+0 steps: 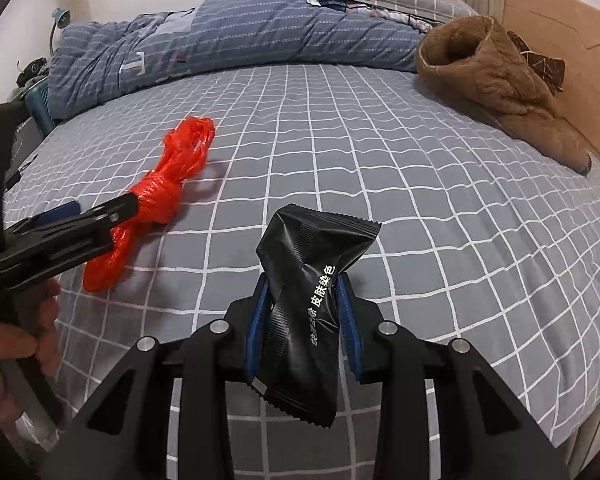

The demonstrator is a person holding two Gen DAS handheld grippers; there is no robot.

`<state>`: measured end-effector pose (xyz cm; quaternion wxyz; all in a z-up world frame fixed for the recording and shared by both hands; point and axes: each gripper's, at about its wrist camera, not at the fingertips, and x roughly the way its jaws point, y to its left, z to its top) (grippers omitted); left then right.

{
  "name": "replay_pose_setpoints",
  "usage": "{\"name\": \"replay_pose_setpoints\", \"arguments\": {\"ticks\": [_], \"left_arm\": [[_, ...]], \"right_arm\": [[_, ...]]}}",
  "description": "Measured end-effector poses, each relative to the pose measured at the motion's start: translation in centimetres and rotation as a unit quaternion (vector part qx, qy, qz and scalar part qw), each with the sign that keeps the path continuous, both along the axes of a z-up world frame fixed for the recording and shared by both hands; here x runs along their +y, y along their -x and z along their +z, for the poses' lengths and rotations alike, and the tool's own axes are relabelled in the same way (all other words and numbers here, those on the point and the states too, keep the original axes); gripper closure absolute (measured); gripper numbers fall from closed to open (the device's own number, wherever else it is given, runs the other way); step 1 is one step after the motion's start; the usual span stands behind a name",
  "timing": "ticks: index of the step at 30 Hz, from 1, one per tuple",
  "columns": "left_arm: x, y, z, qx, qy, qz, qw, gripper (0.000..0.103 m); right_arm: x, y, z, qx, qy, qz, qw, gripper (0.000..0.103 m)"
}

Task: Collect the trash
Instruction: 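Grasp the black packet with the right tool while the left tool grasps the red bag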

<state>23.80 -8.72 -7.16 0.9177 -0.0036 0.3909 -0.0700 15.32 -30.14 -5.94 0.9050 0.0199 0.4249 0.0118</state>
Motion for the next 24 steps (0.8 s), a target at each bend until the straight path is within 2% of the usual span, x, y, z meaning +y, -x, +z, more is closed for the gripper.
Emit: {"name": "replay_pose_setpoints", "arguments": {"ticks": [6, 9, 11, 20, 24], "left_arm": [[-1.3, -1.3, -0.9, 0.003, -0.017, -0.011, 0.9998, 0.012], [-1.9, -1.7, -1.5, 0.013, -0.018, -0.025, 0.9994, 0.024], [-2.1, -1.9, -1.8, 0.021, -0.018, -0.029, 0.9992, 0.048], [-1.5, -0.9, -1.6, 0.022, -0.006, -0.024, 0.9995, 0.054], [-0.9, 0.1, -1.3, 0.029, -0.009, -0.002, 0.9995, 0.054]], "right_arm": [[0.3, -0.2, -0.6, 0.006, -0.001, 0.006, 1.0, 0.071], [0.5, -0.5, -0.9, 0.01, -0.003, 0.006, 1.0, 0.071], [0.6, -0.5, -1.0, 0.011, -0.004, 0.006, 1.0, 0.071], [0.6, -0.6, -1.2, 0.011, -0.004, 0.007, 1.0, 0.071], [0.9, -0.7, -1.0, 0.009, -0.004, 0.009, 1.0, 0.071]]}}
